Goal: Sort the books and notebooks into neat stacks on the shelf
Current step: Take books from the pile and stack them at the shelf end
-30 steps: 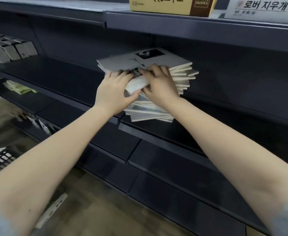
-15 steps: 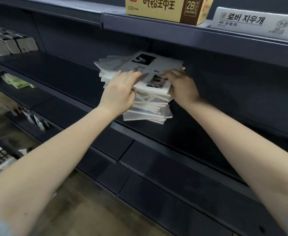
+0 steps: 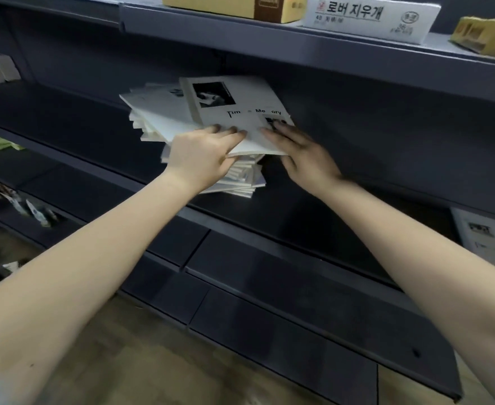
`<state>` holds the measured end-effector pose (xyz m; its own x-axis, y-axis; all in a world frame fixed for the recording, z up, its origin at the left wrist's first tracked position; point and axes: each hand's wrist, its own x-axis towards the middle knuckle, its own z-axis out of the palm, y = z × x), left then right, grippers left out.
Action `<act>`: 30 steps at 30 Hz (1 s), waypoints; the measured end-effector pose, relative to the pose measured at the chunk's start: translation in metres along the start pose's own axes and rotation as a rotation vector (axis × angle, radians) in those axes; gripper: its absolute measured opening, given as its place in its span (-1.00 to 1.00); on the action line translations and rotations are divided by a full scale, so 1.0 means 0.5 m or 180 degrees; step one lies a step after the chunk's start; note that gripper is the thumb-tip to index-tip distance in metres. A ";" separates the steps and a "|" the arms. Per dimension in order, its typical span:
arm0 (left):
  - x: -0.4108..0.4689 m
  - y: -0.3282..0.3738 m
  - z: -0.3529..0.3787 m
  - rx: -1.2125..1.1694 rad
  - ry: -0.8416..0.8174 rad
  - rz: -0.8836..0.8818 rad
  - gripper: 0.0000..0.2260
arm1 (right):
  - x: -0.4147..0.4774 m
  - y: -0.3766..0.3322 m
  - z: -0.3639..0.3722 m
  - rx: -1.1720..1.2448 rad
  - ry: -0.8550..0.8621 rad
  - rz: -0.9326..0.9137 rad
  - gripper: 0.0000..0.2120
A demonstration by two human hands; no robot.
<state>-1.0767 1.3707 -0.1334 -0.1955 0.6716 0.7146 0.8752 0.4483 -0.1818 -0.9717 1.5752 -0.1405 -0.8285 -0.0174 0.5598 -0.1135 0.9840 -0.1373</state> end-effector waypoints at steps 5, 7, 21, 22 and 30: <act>0.020 0.031 0.046 -0.0333 0.0012 0.0324 -0.67 | -0.057 0.039 -0.031 0.0015 0.0281 0.0193 -0.61; 0.030 0.057 0.071 -0.0440 -0.0102 0.0608 -0.58 | -0.095 0.063 -0.042 -0.0239 0.0325 0.0139 -0.64; 0.127 0.419 0.221 -0.1697 -0.1345 0.1272 -0.24 | -0.453 0.174 -0.213 -0.0981 -0.0031 0.1780 -0.64; 0.130 0.452 0.225 -0.1782 -0.1415 0.1326 -0.25 | -0.483 0.174 -0.226 -0.1014 -0.0111 0.1951 -0.63; 0.129 0.684 0.220 -0.2204 -0.1956 0.1767 -0.25 | -0.696 0.157 -0.296 -0.1349 -0.0299 0.2571 -0.56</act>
<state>-0.8384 1.6322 -0.2238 0.2858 0.9459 0.1535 0.9324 -0.3115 0.1835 -0.6111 1.6846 -0.2253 -0.6117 0.7081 0.3527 0.7150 0.6857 -0.1364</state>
